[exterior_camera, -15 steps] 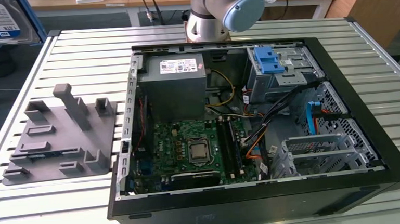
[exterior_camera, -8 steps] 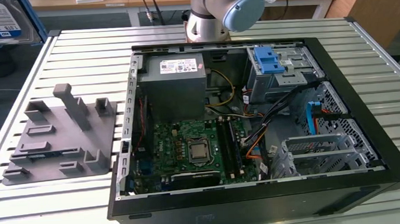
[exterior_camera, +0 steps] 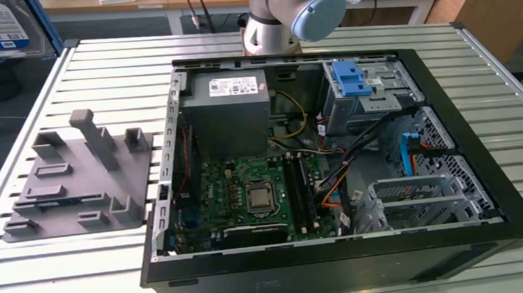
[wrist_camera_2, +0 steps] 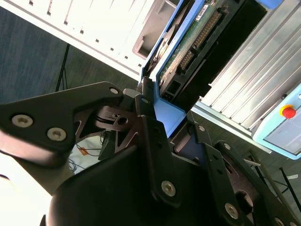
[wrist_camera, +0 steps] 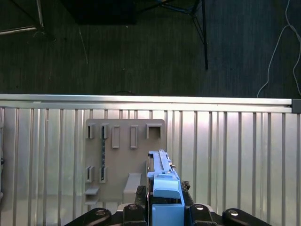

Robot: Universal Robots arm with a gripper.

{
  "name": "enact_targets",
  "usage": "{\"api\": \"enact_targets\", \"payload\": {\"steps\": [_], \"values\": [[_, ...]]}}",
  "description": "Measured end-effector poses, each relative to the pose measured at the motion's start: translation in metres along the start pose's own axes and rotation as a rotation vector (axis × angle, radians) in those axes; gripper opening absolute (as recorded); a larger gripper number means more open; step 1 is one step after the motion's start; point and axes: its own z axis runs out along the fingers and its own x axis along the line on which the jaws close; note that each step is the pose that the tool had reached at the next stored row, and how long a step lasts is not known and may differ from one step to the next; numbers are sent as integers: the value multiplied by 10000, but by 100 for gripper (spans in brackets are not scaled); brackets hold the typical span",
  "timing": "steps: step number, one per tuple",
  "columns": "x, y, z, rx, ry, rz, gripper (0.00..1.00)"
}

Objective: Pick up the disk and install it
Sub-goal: 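Pick up the disk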

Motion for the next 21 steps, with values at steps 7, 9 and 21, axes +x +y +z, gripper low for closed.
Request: {"api": "enact_targets", "payload": {"steps": [7,9,21], "values": [[0,-17,-1,-1,0,0,36],[0,-20,0,1,-1,0,36],[0,-83,-1,0,0,-1,36]]}}
